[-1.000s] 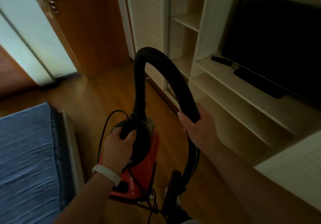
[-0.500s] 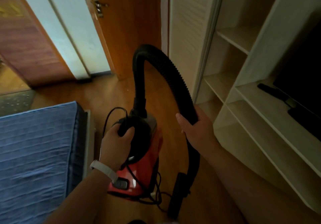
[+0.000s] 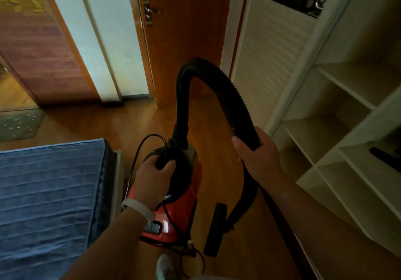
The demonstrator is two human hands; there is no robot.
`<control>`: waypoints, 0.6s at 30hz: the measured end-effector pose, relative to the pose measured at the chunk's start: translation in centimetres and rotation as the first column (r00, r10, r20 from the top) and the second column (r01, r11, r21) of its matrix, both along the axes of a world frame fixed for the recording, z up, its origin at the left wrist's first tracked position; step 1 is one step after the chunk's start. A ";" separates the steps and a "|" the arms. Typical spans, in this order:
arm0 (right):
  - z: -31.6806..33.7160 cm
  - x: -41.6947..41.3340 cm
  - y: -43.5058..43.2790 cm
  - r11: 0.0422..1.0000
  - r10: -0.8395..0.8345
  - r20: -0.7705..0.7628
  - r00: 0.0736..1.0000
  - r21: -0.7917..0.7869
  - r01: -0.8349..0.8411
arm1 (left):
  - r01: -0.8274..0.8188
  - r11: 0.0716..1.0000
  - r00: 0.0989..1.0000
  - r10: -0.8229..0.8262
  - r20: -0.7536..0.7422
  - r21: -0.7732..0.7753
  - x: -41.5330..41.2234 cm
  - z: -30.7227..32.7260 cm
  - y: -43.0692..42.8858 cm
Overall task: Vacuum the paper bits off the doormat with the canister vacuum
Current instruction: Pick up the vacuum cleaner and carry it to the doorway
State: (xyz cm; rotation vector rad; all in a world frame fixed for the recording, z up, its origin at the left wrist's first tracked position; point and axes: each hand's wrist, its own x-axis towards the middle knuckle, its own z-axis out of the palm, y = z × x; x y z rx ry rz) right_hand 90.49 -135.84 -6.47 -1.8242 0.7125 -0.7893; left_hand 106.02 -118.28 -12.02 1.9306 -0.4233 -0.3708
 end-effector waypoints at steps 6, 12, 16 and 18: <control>1.3 10.7 -0.4 0.999 0.001 0.023 1.000 -0.035 -0.001 | -0.036 0.999 0.998 0.036 0.044 -0.001 11.0 1.6 -0.7; 1.2 17.3 -2.6 1.000 0.003 0.032 0.999 0.009 -0.004 | -0.061 0.998 0.997 0.059 0.055 0.029 17.7 1.5 -1.1; -0.2 22.0 -4.6 0.998 0.049 -0.031 0.998 0.026 -0.049 | -0.100 0.992 0.995 0.097 0.033 0.076 22.0 0.2 -2.4; -1.0 24.2 -6.2 0.997 0.055 -0.051 0.997 0.053 -0.052 | -0.113 0.990 0.994 0.112 0.022 0.082 23.7 -0.4 -3.6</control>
